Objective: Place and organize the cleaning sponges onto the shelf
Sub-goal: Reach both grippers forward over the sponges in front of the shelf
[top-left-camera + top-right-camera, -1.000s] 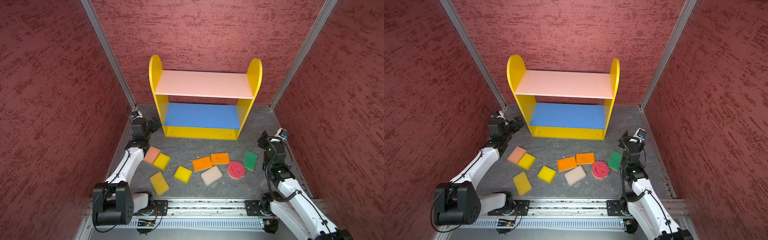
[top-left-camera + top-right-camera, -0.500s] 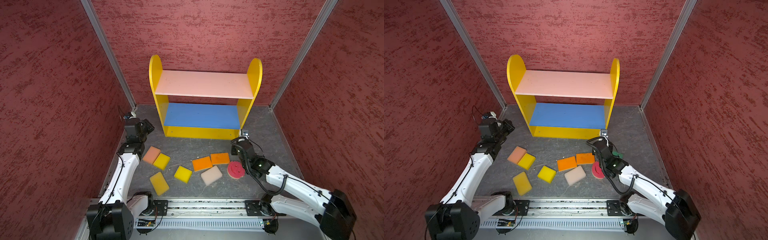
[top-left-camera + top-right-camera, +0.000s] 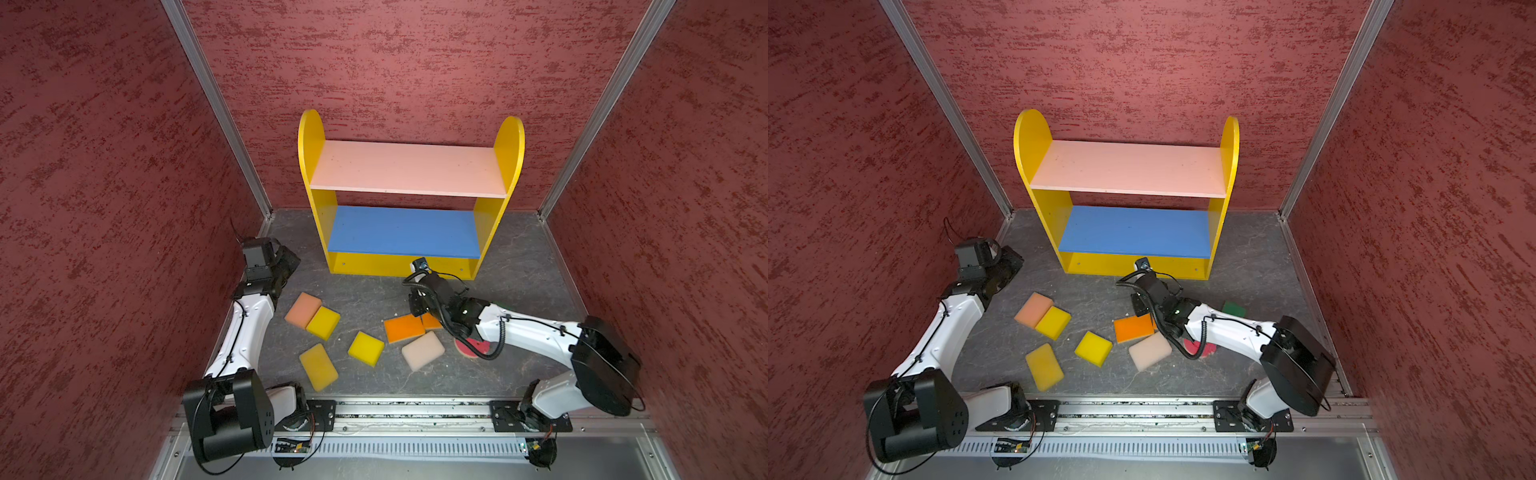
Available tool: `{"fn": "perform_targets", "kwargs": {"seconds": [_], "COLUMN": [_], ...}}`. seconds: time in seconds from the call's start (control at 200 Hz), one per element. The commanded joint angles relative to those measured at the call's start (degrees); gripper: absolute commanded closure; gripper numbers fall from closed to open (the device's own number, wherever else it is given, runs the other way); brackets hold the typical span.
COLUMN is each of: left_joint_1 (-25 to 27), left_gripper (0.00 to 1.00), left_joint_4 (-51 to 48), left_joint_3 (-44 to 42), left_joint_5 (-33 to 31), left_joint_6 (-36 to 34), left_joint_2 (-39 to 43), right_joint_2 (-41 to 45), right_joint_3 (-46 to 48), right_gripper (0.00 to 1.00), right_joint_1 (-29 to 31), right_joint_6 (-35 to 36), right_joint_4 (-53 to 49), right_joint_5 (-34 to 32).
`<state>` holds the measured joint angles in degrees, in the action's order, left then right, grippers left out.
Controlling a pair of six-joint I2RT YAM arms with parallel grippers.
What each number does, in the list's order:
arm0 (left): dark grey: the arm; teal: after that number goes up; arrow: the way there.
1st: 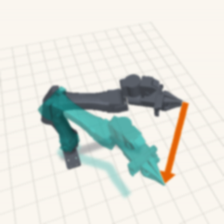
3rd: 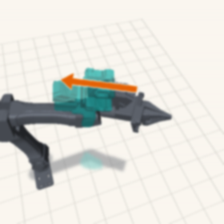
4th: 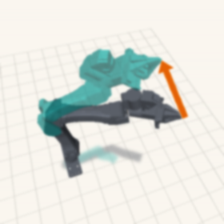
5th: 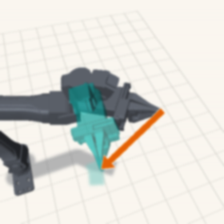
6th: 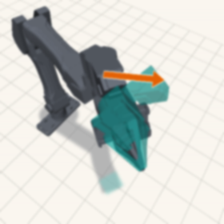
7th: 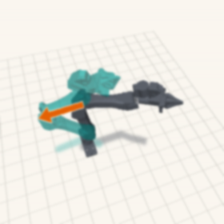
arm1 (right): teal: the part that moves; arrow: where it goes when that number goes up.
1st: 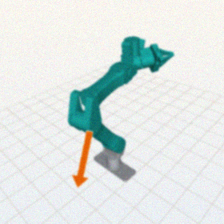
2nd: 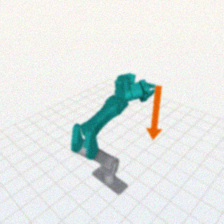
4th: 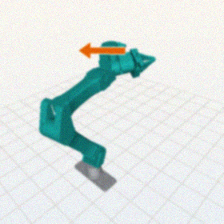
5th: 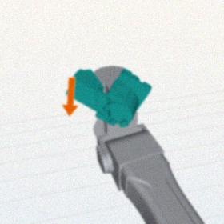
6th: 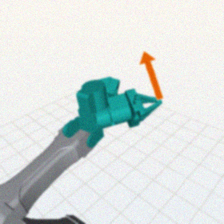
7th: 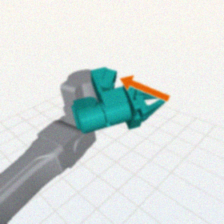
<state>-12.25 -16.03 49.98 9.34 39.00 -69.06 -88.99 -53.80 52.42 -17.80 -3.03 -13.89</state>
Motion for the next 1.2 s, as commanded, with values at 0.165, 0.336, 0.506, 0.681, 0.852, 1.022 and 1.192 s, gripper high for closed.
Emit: {"fn": "perform_targets", "kwargs": {"seconds": [0.165,0.336,0.506,0.681,0.852,1.022,1.192], "left_joint_1": [-3.3,-2.4,5.4,16.5,29.2,40.3,48.4], "left_gripper": [1.0,1.0,1.0,1.0,1.0,0.98,0.99], "left_joint_4": [-7.3,-10.3,-12.8,-12.3,-10.7,-6.3,-3.2], "left_joint_3": [-0.9,-1.8,-2.6,-6.6,-9.6,-12.0,-10.5], "left_joint_5": [1.8,1.0,-1.5,-6.3,-14.6,-18.1,-20.0], "left_joint_6": [3.1,1.8,-0.5,2.1,6.0,9.1,10.7], "left_joint_2": [1.2,2.7,3.8,5.9,8.8,8.6,2.8], "right_joint_2": [-9.4,-10.8,-9.8,-3.6,1.9,11.3,22.2], "right_joint_3": [-9.1,-10.7,-10.6,-5.9,-3.2,3.5,13.7], "right_gripper": [0.91,0.88,0.89,0.86,0.78,0.73,0.67], "right_joint_1": [4.4,4.3,3.0,1.2,0.5,0.5,0.6], "right_joint_6": [4.3,-0.6,-8.0,-15.5,-23.0,-31.6,-43.3], "right_joint_4": [-4.5,-9.7,-17.1,-20.6,-28.0,-31.2,-27.8], "right_joint_5": [8.6,7.0,8.7,8.2,7.2,7.2,10.2]}}
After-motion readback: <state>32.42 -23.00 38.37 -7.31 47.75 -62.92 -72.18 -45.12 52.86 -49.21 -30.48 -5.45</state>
